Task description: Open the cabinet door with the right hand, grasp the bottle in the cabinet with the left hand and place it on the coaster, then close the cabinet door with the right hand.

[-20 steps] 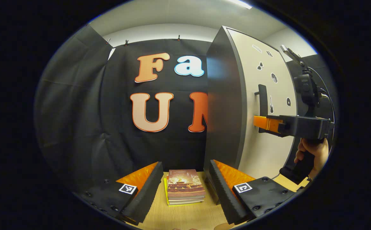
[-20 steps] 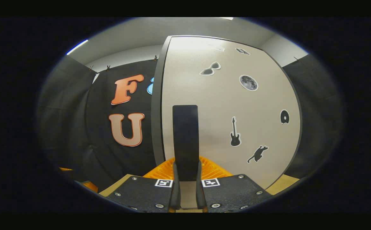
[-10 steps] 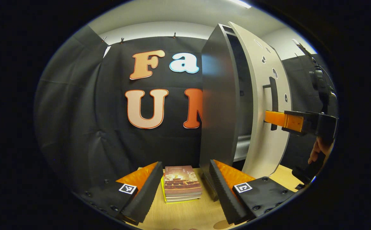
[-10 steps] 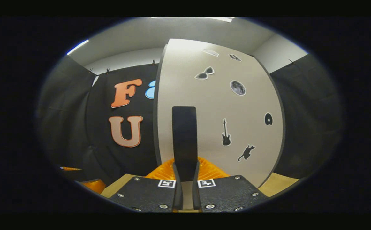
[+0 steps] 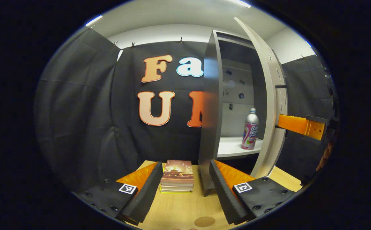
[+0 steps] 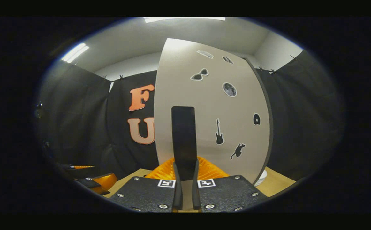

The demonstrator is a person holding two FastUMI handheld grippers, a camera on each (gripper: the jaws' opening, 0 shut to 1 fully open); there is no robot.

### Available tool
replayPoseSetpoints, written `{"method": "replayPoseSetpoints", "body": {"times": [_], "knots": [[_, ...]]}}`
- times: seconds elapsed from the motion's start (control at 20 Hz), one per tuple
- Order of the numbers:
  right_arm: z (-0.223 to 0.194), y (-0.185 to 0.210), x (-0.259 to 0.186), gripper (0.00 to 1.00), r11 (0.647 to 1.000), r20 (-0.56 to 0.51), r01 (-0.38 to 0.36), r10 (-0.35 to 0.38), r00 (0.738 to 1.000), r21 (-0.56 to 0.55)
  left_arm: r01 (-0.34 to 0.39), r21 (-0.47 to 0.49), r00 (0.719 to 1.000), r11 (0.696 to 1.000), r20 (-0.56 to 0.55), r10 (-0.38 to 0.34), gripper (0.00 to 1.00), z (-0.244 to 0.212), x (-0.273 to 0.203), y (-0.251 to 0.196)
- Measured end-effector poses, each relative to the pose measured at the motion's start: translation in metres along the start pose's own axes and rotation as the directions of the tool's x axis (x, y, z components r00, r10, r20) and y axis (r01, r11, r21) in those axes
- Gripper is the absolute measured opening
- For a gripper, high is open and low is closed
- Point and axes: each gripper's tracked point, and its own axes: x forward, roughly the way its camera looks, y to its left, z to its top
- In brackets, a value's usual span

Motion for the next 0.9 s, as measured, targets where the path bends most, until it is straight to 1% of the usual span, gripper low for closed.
{"method": "replayPoseSetpoints", "body": {"times": [0.05,0.15,0.2,0.25,0.3,0.35,0.4,0.45,0.5,0.55,0.6,0.7,0.8,0.85,0.9], "knots": [[0.002,-0.004,-0.009,0.12,1.000,-0.004,-0.020,0.020,1.000,0.004,-0.020,-0.007,1.000,1.000,-0.001,0.020,0.95,-0.001,-0.013,-0.004],[0.009,-0.015,-0.026,0.11,0.998,-0.014,-0.058,0.058,0.998,0.024,-0.048,-0.016,0.999,0.999,-0.004,0.048,0.94,-0.004,-0.035,-0.015],[0.011,-0.020,-0.035,0.11,0.997,-0.018,-0.070,0.071,0.997,0.042,-0.055,-0.018,0.998,0.998,-0.006,0.055,0.96,-0.004,-0.044,-0.021],[0.013,-0.033,-0.049,0.11,0.997,-0.022,-0.068,0.069,0.997,0.045,-0.055,-0.018,0.998,0.998,-0.008,0.055,0.96,-0.003,-0.049,-0.028],[0.015,-0.047,-0.064,0.08,0.998,-0.017,-0.055,0.056,0.998,0.025,-0.053,-0.015,0.999,0.999,-0.007,0.052,0.95,-0.001,-0.053,-0.034],[0.013,-0.067,-0.084,0.07,0.999,-0.017,-0.039,0.039,0.999,-0.005,-0.045,-0.013,0.999,0.999,0.000,0.045,0.94,0.003,-0.054,-0.042],[0.013,-0.082,-0.097,0.13,1.000,-0.019,-0.023,0.023,1.000,-0.020,-0.033,-0.014,0.999,0.999,0.006,0.033,0.94,0.006,-0.055,-0.050],[0.015,-0.086,-0.100,0.12,1.000,-0.029,-0.008,0.008,1.000,-0.022,-0.011,-0.015,1.000,1.000,0.009,0.011,0.94,0.008,-0.052,-0.060],[0.017,-0.096,-0.107,0.07,1.000,-0.031,0.006,-0.007,0.999,-0.015,0.014,-0.012,1.000,1.000,0.011,-0.014,0.96,0.011,-0.049,-0.070],[0.020,-0.111,-0.116,0.10,1.000,-0.035,0.027,-0.028,0.999,-0.006,0.035,-0.005,0.999,0.999,0.020,-0.035,0.96,0.014,-0.047,-0.081],[0.023,-0.125,-0.121,0.12,0.998,-0.035,0.059,-0.060,0.998,-0.006,0.053,0.002,0.998,0.999,0.031,-0.053,0.95,0.018,-0.044,-0.092],[0.025,-0.156,-0.136,0.07,0.990,-0.030,0.137,-0.137,0.990,-0.028,0.093,0.006,0.995,0.996,0.044,-0.093,0.94,0.022,-0.038,-0.112],[0.029,-0.186,-0.151,0.12,0.976,-0.019,0.215,-0.216,0.976,-0.040,0.148,0.010,0.988,0.989,0.039,-0.148,0.94,0.020,-0.033,-0.134],[0.033,-0.201,-0.154,0.11,0.967,-0.010,0.249,-0.250,0.968,-0.048,0.169,0.013,0.985,0.985,0.039,-0.170,0.96,0.019,-0.030,-0.143],[0.035,-0.216,-0.160,0.04,0.959,-0.007,0.280,-0.280,0.960,-0.055,0.186,0.012,0.982,0.982,0.034,-0.186,0.95,0.018,-0.028,-0.150]]}}
